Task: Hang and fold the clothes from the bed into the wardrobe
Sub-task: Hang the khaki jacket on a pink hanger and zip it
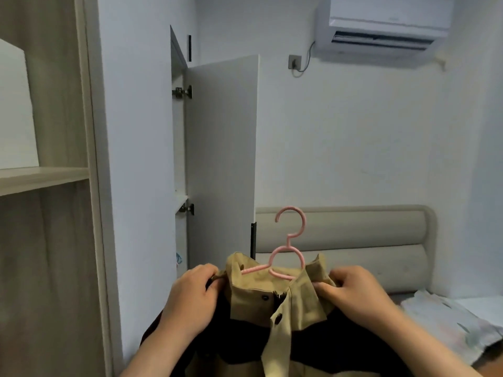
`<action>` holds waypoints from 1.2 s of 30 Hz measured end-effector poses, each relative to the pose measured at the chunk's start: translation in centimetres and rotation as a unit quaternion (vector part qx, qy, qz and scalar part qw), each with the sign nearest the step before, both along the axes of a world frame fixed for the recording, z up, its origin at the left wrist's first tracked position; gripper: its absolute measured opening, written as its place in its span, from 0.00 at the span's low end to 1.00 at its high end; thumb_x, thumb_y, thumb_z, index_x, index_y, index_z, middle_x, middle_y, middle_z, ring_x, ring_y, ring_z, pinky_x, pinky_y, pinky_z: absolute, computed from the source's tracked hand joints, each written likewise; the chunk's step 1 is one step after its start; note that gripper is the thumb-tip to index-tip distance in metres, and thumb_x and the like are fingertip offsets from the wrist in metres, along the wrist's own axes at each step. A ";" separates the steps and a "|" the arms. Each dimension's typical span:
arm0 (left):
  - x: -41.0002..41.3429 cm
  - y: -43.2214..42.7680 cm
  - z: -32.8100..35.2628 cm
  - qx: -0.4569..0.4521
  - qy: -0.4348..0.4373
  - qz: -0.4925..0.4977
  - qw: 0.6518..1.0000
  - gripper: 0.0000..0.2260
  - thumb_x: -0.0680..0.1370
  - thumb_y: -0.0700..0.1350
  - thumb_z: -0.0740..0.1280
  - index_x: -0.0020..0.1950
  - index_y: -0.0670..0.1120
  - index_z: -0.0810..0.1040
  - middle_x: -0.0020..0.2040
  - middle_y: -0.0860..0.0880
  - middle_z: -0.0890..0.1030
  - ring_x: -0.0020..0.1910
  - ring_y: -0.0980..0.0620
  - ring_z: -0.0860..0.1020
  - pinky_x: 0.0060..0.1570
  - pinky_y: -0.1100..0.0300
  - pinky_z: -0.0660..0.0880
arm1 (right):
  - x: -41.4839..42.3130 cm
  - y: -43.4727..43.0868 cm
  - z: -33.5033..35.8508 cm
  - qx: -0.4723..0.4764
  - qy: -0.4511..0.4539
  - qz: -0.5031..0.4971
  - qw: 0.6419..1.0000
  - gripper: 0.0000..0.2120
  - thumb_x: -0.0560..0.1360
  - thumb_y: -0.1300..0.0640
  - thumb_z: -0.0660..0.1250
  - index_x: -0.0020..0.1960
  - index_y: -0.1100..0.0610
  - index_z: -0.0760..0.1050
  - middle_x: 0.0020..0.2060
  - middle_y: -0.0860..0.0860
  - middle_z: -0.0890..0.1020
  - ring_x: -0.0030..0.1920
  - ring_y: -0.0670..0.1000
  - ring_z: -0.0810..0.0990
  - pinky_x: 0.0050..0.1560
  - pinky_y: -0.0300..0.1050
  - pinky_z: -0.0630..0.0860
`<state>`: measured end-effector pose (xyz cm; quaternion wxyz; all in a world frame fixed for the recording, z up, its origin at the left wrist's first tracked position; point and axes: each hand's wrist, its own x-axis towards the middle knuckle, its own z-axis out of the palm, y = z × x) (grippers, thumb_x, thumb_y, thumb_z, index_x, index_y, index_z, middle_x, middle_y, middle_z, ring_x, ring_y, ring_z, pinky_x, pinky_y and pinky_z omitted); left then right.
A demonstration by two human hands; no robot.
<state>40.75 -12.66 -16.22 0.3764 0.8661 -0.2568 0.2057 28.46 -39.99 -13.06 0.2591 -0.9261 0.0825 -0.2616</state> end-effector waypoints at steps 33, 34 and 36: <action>34.4 -6.1 -10.0 -0.050 0.027 0.216 0.975 0.05 0.80 0.50 0.59 0.52 0.54 0.75 0.50 0.57 0.75 0.49 0.55 0.69 0.49 0.62 0.70 | 40.1 -4.6 -4.9 -0.005 0.087 0.071 0.994 0.19 0.69 0.40 0.72 0.29 0.53 0.76 0.24 0.48 0.77 0.28 0.46 0.75 0.31 0.42 0.67; 35.5 -6.3 -10.3 -0.042 0.030 0.220 0.974 0.05 0.80 0.50 0.59 0.52 0.55 0.74 0.51 0.56 0.76 0.49 0.55 0.69 0.48 0.62 0.69 | 41.1 -4.7 -5.1 -0.012 0.096 0.075 0.992 0.17 0.69 0.40 0.71 0.30 0.51 0.78 0.26 0.48 0.79 0.30 0.44 0.77 0.32 0.41 0.70; 37.8 -6.3 -11.2 -0.028 0.026 0.238 0.970 0.05 0.80 0.50 0.59 0.51 0.55 0.74 0.51 0.56 0.76 0.49 0.54 0.70 0.47 0.61 0.68 | 43.7 -4.9 -5.8 -0.023 0.099 0.086 0.991 0.15 0.71 0.40 0.70 0.32 0.49 0.79 0.28 0.48 0.80 0.32 0.43 0.78 0.35 0.41 0.72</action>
